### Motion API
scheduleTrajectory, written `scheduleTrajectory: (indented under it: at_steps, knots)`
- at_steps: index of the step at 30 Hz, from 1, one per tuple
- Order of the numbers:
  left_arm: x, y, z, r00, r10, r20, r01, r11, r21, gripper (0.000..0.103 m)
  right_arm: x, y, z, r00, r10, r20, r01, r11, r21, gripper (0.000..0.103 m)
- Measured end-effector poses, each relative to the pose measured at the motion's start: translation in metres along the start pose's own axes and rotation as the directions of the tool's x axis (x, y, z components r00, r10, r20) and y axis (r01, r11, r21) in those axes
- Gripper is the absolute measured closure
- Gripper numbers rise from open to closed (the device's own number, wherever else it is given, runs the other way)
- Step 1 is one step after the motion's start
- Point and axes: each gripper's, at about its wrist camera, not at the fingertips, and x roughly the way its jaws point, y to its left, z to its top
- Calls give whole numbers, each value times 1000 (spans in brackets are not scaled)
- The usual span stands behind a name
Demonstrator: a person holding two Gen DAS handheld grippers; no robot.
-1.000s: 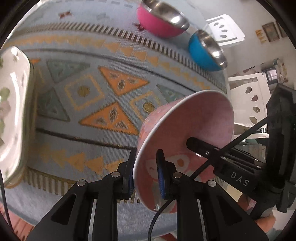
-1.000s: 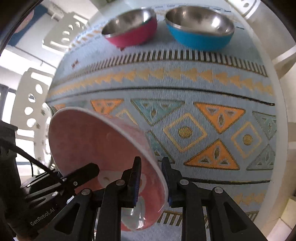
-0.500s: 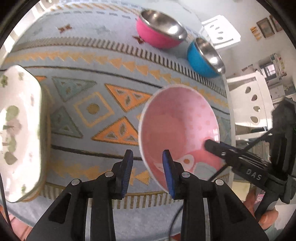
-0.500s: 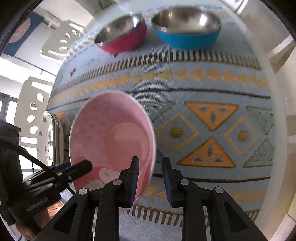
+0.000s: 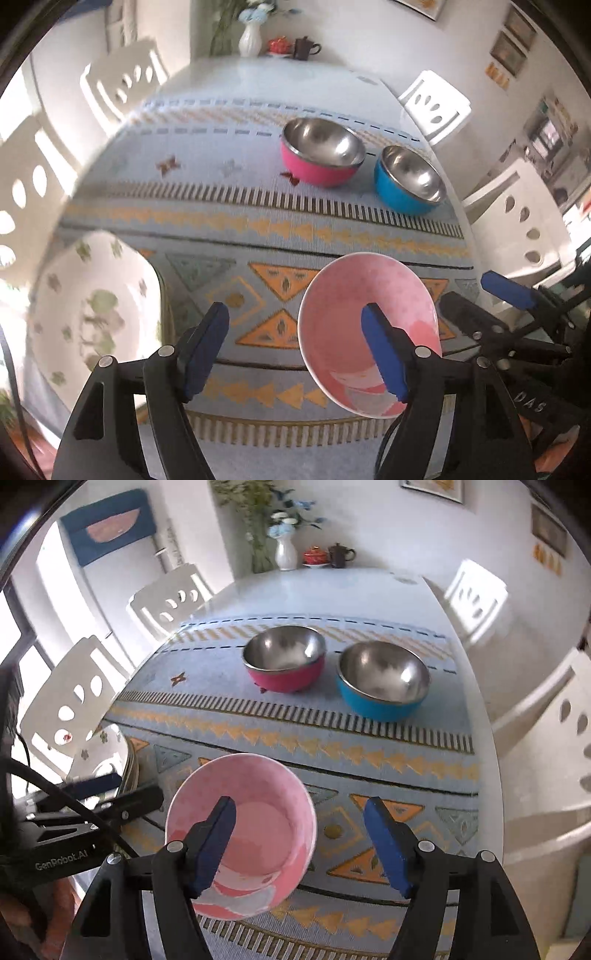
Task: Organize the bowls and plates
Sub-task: 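Lower the pink bowl onto the runner and open the left gripper, then reach the left gripper toward the pink-bottomed steel bowl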
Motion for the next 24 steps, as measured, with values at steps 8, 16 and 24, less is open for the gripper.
scheduleTrajectory:
  at_steps: [8, 16, 24]
  knots:
    - [-7, 0, 17, 998, 53, 34, -54, 998, 22, 30, -8, -16, 16, 979, -188, 83, 189, 982, -6, 33]
    - [-21, 8, 52, 995, 45, 84, -43, 999, -29, 30, -1, -82, 41, 984, -168, 60, 152, 967, 206, 33]
    - [-6, 15, 93, 996, 8, 92, -4, 999, -46, 30, 24, -81, 79, 999, -5, 39, -4, 977, 215, 33]
